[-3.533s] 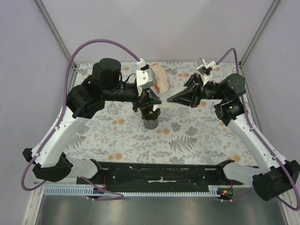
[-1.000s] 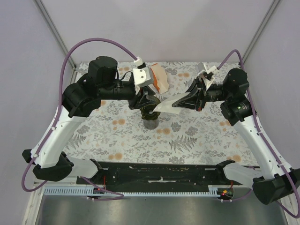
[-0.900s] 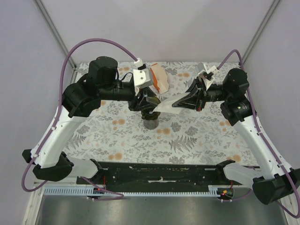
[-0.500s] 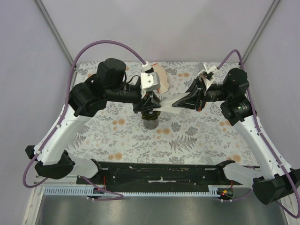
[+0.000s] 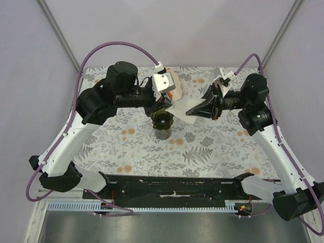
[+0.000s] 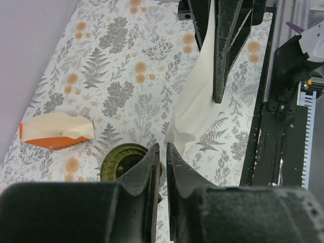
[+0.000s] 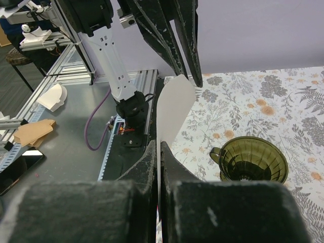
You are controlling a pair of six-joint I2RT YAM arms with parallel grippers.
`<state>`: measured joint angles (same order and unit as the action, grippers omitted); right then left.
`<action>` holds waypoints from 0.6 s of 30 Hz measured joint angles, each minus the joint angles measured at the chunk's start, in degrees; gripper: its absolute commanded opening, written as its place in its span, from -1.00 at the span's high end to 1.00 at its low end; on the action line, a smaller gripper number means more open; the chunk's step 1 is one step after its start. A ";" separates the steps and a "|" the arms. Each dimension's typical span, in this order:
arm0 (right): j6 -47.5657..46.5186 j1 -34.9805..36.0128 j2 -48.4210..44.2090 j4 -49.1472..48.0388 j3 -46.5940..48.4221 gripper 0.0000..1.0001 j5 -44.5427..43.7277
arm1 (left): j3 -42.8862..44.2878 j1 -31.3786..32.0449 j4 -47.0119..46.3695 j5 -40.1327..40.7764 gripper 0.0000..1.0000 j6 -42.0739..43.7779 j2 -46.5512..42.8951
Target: Place the coffee filter in the dripper
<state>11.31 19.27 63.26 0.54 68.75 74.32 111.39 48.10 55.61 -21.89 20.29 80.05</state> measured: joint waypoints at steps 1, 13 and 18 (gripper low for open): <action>-0.02 0.00 0.00 0.00 0.02 1.00 0.00 | 0.00 -0.11 0.00 0.83 0.63 0.02 0.00; -0.46 0.00 0.00 1.40 0.09 1.00 0.02 | 1.07 -0.11 0.85 0.94 0.28 0.81 0.04; -0.48 -0.02 0.02 1.66 0.09 1.00 0.00 | 4.94 -0.11 2.56 -2.25 0.20 2.10 0.02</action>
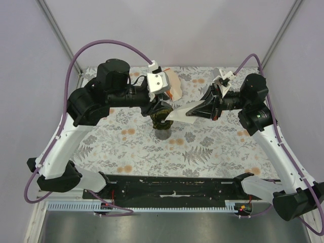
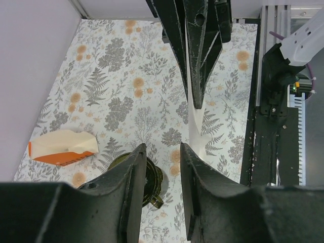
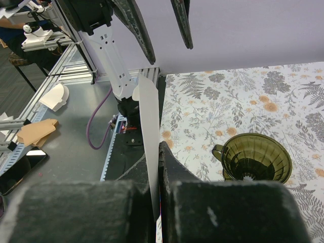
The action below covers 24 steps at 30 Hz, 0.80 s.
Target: Place the coffee filter in the dripper
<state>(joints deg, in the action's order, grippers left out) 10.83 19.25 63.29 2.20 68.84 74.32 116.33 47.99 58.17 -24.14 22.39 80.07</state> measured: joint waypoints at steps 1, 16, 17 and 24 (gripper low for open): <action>0.00 0.00 0.02 0.04 0.00 1.00 0.00 | 0.33 0.00 0.11 -0.42 0.20 0.15 0.00; 0.02 0.00 0.44 1.46 0.66 1.00 -1.31 | -1.44 2.23 0.20 3.21 0.41 0.72 0.55; 0.02 0.00 0.44 1.55 0.66 1.00 -1.31 | -1.55 2.25 0.20 3.48 0.39 0.74 0.57; 0.02 0.00 0.44 1.81 0.66 1.00 -2.21 | -2.03 2.36 0.31 3.96 0.21 0.85 0.63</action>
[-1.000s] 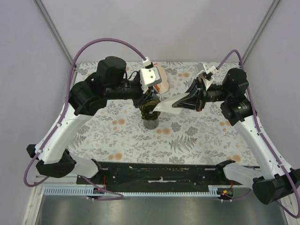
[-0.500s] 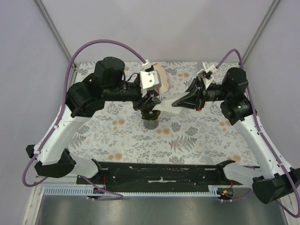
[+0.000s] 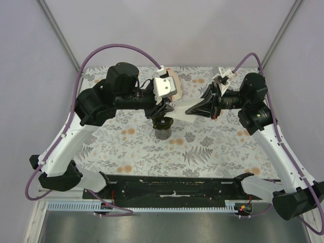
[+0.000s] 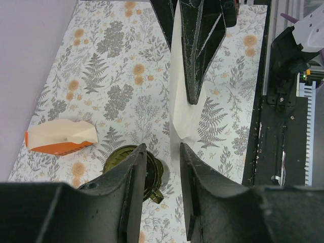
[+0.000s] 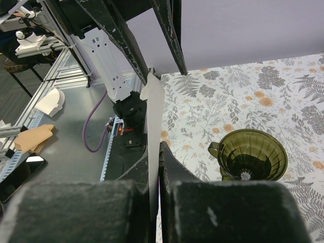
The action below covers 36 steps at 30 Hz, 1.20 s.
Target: Place the coffee filter in the dripper
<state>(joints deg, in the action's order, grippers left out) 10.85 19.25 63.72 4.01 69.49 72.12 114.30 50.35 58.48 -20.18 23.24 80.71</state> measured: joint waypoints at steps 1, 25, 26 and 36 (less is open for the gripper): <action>0.00 0.00 0.00 0.02 0.00 1.00 -0.11 | 0.00 0.00 0.02 0.00 0.22 0.00 0.00; -0.46 -0.02 0.87 1.46 1.07 1.00 -0.17 | -0.50 0.24 -0.24 6.45 0.43 0.07 1.18; -0.48 -0.02 0.87 1.46 1.07 1.00 -0.15 | -0.50 0.26 -0.22 5.70 0.42 0.07 1.18; -0.70 -0.04 0.87 1.53 1.07 1.00 -0.13 | -0.48 0.42 -0.22 4.20 0.56 0.07 1.70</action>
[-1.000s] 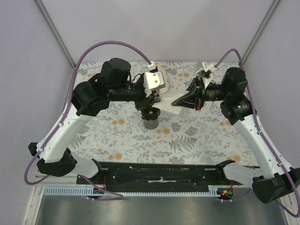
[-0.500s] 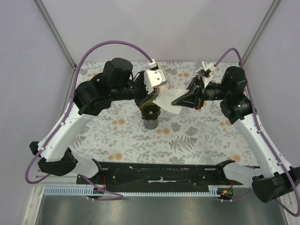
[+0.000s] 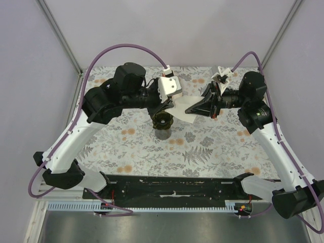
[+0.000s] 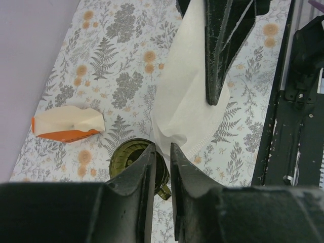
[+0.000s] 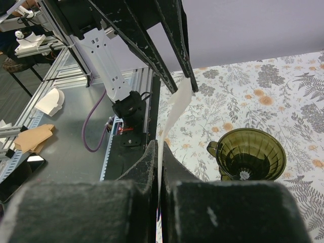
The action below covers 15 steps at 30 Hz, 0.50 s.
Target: Place the coffee filter in the dripper
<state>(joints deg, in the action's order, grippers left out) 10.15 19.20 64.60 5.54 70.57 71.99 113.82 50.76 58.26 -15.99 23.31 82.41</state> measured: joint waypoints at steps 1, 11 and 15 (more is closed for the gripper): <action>-0.09 0.00 0.00 0.00 0.00 1.00 0.00 | 0.00 0.00 -0.02 0.61 0.58 0.00 0.22; -0.74 0.00 0.00 0.22 0.00 0.99 0.52 | 0.02 0.00 -0.04 3.98 0.59 0.17 1.07; -1.29 0.00 0.00 0.61 0.00 0.99 1.86 | 0.11 0.00 -0.02 3.63 0.46 0.17 1.11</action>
<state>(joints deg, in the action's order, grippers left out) 8.86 19.20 64.60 6.15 70.57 73.84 113.93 50.76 58.24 -12.36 23.49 83.53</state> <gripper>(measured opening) 0.007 0.230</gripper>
